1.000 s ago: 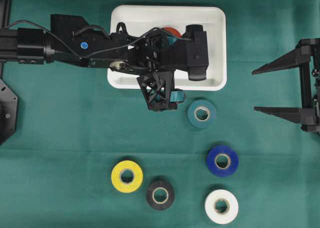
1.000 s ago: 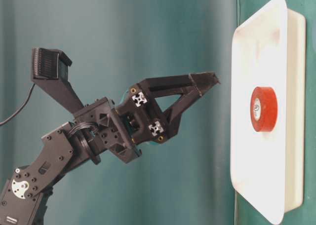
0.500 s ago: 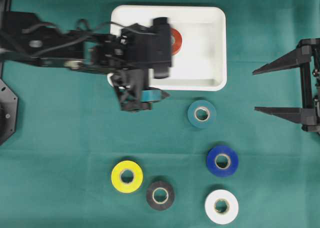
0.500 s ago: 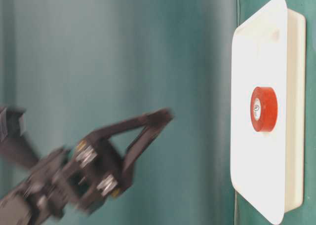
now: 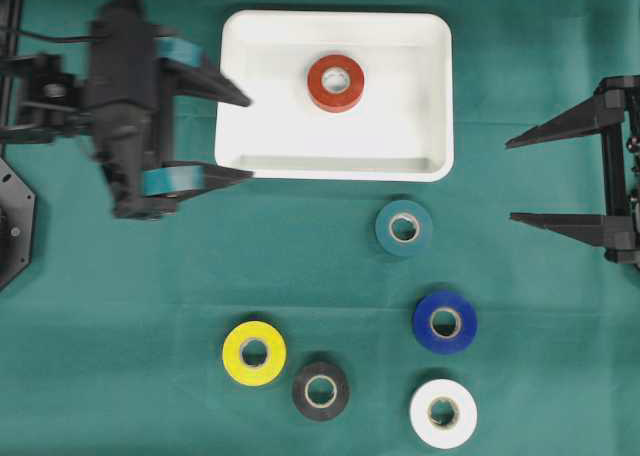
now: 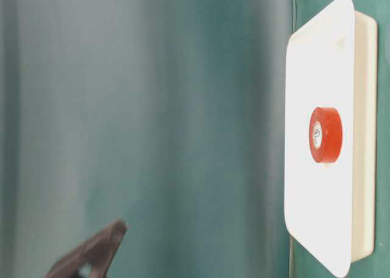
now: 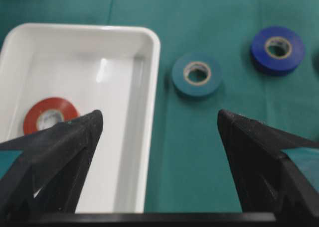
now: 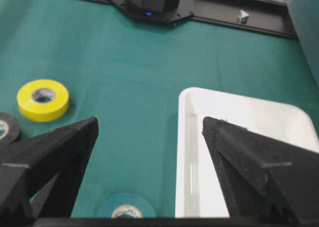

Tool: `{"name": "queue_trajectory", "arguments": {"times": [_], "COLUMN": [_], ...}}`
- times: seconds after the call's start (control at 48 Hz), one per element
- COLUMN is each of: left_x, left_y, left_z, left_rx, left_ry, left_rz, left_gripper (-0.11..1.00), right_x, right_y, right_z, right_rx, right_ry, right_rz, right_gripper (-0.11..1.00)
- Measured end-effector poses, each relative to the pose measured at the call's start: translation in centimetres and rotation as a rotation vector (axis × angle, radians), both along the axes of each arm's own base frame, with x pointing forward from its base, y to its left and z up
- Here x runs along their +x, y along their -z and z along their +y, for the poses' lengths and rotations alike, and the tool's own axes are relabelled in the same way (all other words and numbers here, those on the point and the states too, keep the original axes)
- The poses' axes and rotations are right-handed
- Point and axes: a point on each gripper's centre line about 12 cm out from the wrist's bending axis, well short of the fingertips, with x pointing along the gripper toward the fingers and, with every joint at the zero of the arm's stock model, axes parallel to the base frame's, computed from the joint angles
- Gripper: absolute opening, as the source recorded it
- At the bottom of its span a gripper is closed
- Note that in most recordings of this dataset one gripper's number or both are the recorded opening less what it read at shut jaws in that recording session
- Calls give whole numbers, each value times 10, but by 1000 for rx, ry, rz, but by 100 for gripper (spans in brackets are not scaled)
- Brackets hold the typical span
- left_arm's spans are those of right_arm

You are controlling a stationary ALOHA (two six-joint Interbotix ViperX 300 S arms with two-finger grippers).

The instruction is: Pick up the tape from a random location and place it into the white case.

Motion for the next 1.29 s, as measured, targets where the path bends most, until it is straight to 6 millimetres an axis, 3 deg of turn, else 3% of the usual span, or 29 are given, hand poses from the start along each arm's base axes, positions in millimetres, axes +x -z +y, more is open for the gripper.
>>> {"name": "queue_trajectory", "arguments": {"times": [0.229, 0.459, 0.584, 1.292], "left_x": [-41, -68, -73, -78], "left_y": [-4, 16, 28, 29], "left_z": [-5, -8, -9, -10], "left_rx": [-1, -17, -36, -38], "left_ry": [2, -4, -13, -12], "left_rz": [-63, -83, -90, -115], "left_gripper": [95, 95, 95, 95], "right_x": [0, 0, 0, 0], "right_y": [-1, -1, -1, -1], "right_z": [0, 0, 0, 0], "right_rx": [-2, -2, -2, 3], "right_ry": [0, 0, 0, 1], "right_rz": [0, 0, 0, 0], "right_gripper": [90, 90, 90, 90]}}
